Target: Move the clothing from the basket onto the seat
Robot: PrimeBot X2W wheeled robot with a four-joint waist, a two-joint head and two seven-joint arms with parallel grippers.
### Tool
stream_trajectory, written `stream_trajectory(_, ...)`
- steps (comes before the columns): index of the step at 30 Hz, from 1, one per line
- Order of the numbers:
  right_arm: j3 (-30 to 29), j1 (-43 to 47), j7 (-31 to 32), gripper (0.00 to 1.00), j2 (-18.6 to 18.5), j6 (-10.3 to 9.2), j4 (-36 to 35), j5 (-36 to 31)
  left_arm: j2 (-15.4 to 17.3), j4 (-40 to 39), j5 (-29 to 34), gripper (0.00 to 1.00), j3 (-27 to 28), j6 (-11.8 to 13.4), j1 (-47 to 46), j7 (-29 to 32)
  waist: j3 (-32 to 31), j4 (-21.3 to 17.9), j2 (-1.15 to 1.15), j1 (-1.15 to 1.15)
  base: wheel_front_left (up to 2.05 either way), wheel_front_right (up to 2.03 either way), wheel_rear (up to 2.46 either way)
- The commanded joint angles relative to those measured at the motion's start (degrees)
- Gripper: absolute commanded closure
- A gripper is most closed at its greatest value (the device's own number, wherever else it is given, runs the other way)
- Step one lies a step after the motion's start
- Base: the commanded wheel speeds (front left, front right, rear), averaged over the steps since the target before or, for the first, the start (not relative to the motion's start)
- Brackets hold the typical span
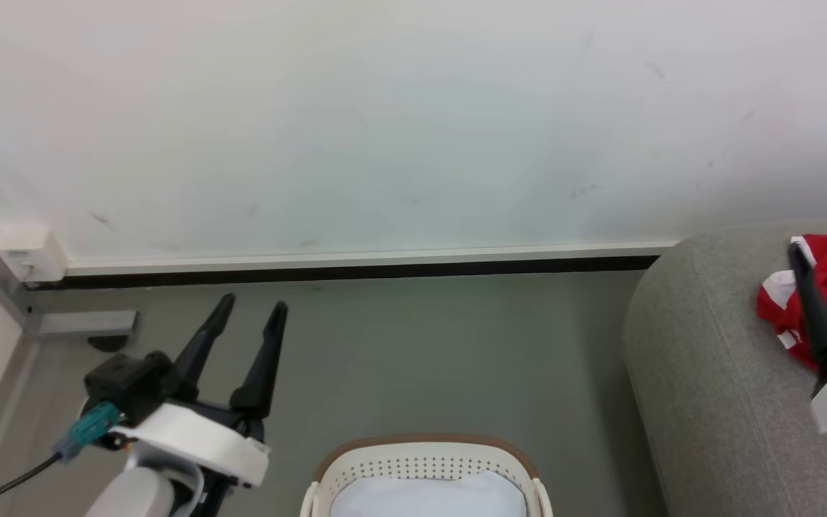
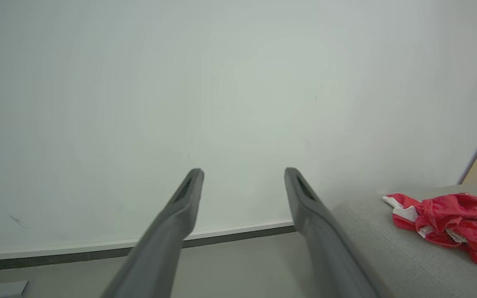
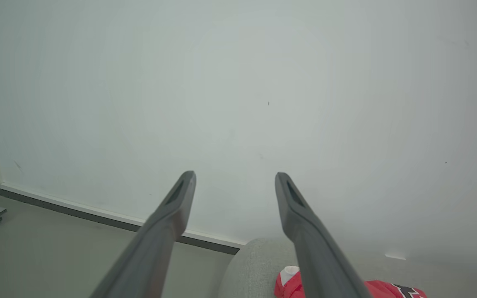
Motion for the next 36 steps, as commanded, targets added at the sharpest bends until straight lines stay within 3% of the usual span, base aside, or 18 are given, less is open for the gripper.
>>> stream_trajectory(1,-0.43,2.62,-1.44,0.00,1.11,-0.13,-0.90,-1.10,0.02,-0.10,0.80,0.00,1.24,-0.01,1.59,-0.01,-0.26,0.70,0.00,0.01,0.00,0.00,0.00)
stream_trajectory(8,-1.42,11.91,-10.88,0.00,11.63,-0.13,-2.09,-4.57,-2.93,1.08,3.39,0.00,7.67,-1.13,6.86,-0.01,-0.50,1.48,0.00,0.01,0.00,0.00,0.00)
stream_trajectory(13,-0.30,15.42,-17.81,0.00,15.70,-0.13,-0.15,-5.69,-6.41,2.36,5.97,0.00,13.01,-2.09,9.71,-0.01,-0.51,1.35,0.00,0.01,0.00,0.00,0.00)
stream_trajectory(21,4.82,15.46,-20.03,0.00,18.28,-0.13,3.20,-6.88,-9.85,2.75,9.81,0.00,19.73,-4.67,12.78,-0.01,0.14,-0.04,0.00,0.01,0.00,0.00,0.00)
stream_trajectory(29,3.67,16.14,-19.98,0.00,20.63,-0.13,2.18,-7.89,-13.25,3.24,14.51,0.00,23.54,-5.46,14.92,-0.01,0.43,-0.89,0.00,0.01,0.00,0.00,0.00)
stream_trajectory(36,3.85,16.56,-19.99,0.00,21.13,-0.13,3.23,-8.39,-14.13,2.58,16.18,0.00,23.72,-5.52,15.06,-0.01,0.61,-0.92,0.00,0.01,0.00,0.00,0.00)
